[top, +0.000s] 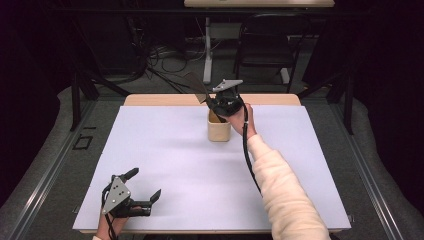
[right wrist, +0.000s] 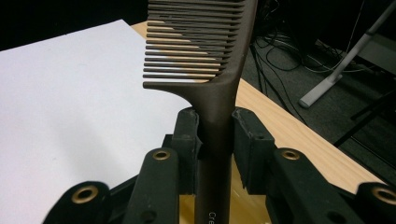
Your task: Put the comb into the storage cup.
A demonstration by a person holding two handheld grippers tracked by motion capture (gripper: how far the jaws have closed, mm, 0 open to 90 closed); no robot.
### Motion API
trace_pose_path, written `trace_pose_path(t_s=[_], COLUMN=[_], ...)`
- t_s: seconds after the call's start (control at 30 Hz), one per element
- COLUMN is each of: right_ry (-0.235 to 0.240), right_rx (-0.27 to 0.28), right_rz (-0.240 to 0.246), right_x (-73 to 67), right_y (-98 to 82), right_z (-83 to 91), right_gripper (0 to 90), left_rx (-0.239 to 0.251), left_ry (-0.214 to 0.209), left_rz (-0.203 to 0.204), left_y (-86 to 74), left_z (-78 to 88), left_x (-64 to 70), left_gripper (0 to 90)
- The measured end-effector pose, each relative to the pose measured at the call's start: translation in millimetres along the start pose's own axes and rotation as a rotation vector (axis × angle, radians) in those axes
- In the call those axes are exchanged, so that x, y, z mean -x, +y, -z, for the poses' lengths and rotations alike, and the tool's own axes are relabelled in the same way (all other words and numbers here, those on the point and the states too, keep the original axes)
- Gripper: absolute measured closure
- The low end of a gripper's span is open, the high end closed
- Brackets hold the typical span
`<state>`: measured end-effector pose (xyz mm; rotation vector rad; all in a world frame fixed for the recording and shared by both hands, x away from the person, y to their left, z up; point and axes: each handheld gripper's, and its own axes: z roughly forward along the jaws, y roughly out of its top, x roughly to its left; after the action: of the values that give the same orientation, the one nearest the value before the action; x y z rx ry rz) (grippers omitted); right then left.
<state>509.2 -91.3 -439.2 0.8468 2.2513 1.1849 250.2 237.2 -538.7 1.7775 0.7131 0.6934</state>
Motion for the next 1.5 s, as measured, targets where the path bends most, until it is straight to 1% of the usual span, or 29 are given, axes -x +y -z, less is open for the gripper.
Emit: trace_pose_path(t_s=[0.3, 0.43, 1.07, 1.13, 1.27, 1.37, 1.43, 1.47, 1.5], right_ry=[0.006, 0.008, 0.000, -0.001, -0.005, -0.007, -0.005, -0.005, -0.005], right_rx=[-0.022, -0.024, -0.048, -0.062, -0.073, -0.106, -0.130, -0.130, -0.141], right_rz=[0.001, -0.003, -0.001, -0.002, -0.002, -0.010, -0.023, -0.023, -0.020], right_x=[-2.0, -2.1, -2.3, -2.8, -3.5, -3.9, -5.2, -5.2, -5.6], right_y=[-3.0, -3.8, -9.7, -10.2, -11.8, -14.3, -16.5, -16.5, -16.5], right_z=[-3.6, -4.9, -9.0, -9.3, -9.8, -10.3, -9.3, -9.3, -8.0], right_gripper=[71.9, 71.9, 71.6, 71.5, 71.4, 71.1, 60.3, 60.3, 56.0], left_rx=[0.002, 0.002, 0.000, 0.000, 0.001, 0.003, 0.003, 0.002, 0.003], left_ry=[0.000, 0.000, 0.002, 0.002, 0.001, 0.002, 0.003, 0.002, 0.000], left_rz=[-0.002, -0.003, -0.002, -0.002, -0.004, -0.003, -0.003, -0.004, -0.002], left_y=[0.2, 0.2, 0.2, 0.2, 0.2, 0.3, 0.4, 0.4, 0.3], left_z=[0.0, 0.0, -0.2, -0.1, 0.1, 0.1, 0.2, 0.1, -0.1], left_x=[0.3, 0.1, 0.3, 0.2, 0.3, 0.5, 0.4, 0.3, 0.3], left_gripper=[0.6, 0.6, 0.7, 0.7, 0.7, 0.7, 0.7, 0.7, 0.7])
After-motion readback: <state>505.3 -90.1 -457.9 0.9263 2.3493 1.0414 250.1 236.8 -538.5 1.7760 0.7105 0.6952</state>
